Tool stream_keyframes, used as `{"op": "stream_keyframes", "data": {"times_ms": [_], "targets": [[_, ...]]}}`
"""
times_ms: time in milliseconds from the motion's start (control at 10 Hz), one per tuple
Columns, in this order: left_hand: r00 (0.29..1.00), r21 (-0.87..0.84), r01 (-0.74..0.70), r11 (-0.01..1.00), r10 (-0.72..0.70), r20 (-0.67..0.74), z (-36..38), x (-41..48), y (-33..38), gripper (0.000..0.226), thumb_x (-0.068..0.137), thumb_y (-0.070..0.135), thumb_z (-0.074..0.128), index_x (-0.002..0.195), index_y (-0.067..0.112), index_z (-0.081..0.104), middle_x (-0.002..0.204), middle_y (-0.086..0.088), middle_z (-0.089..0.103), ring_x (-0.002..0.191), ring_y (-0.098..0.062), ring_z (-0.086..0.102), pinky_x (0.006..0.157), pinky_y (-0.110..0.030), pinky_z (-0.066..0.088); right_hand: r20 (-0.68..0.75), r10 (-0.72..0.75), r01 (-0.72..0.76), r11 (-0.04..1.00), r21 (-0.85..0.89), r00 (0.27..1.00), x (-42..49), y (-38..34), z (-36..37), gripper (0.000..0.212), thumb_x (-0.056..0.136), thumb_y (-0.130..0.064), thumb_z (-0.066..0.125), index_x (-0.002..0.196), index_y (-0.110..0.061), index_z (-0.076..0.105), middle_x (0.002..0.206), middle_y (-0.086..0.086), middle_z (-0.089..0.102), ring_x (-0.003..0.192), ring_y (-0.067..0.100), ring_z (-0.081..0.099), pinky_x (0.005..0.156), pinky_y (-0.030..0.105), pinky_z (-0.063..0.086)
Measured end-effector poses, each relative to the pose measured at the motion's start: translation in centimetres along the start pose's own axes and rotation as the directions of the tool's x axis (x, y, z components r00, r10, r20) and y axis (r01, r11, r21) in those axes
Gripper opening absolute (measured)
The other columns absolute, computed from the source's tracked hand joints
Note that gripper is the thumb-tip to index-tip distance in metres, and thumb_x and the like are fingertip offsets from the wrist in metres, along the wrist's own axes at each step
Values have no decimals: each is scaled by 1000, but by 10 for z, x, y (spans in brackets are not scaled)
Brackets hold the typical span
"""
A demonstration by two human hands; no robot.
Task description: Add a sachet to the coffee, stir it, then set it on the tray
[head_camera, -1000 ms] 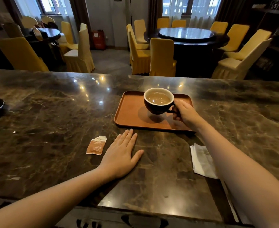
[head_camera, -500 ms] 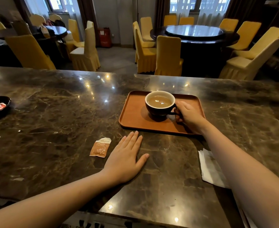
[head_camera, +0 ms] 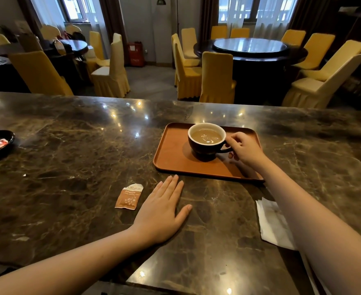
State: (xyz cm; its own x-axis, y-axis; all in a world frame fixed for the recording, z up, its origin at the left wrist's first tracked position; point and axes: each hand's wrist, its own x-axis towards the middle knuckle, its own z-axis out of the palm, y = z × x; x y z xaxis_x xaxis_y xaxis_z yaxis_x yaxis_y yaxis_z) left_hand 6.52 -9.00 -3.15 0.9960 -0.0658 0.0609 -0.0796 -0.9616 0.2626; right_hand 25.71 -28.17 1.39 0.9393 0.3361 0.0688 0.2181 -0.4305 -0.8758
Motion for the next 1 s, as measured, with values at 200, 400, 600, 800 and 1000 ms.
{"op": "stream_keyframes", "data": {"times_ms": [200, 400, 600, 800, 1000], "targets": [[1000, 2, 2, 1000, -2, 6, 0, 0, 0, 74, 85, 64, 19, 146, 25, 2, 157, 4, -5, 140, -4, -12, 110, -22, -11, -17, -110, 109, 993, -44, 994, -7, 2, -9, 28, 90, -5, 50, 117, -9, 56, 92, 0, 62, 69, 4, 63, 54, 10, 51], [1000, 13, 0, 1000, 0, 1, 0, 0, -1, 77, 82, 64, 12, 146, 24, 3, 157, 4, -4, 139, -3, -13, 111, -23, -11, -60, -118, 117, 993, -20, 991, -11, 2, -5, 25, 91, -7, 49, 112, -12, 60, 87, 1, 66, 72, 15, 65, 59, 15, 54], [1000, 9, 10, 1000, -10, -3, 0, 0, 0, 79, 81, 68, 14, 146, 25, 3, 157, 5, -4, 139, -3, -12, 112, -23, -10, -68, -119, 119, 993, -9, 991, -13, 0, -4, 22, 91, -6, 49, 108, -11, 61, 85, 1, 65, 70, 13, 66, 59, 14, 54], [1000, -8, 13, 1000, -13, 1, -1, -1, 1, 69, 90, 59, 21, 146, 24, 4, 157, 5, -2, 141, -4, -10, 112, -23, -9, -28, -52, 54, 993, 107, 998, -17, -4, -5, 25, 90, -3, 49, 113, -5, 58, 88, 6, 65, 61, 6, 67, 53, 13, 53], [1000, -34, 3, 999, -3, 24, -5, -2, 2, 68, 90, 58, 25, 146, 25, 6, 158, 5, 0, 142, -5, -6, 113, -24, -7, -117, 67, -70, 997, -23, 991, -32, -6, -8, 42, 88, -10, 54, 129, -9, 45, 115, 7, 56, 76, 23, 64, 49, 17, 52]]}}
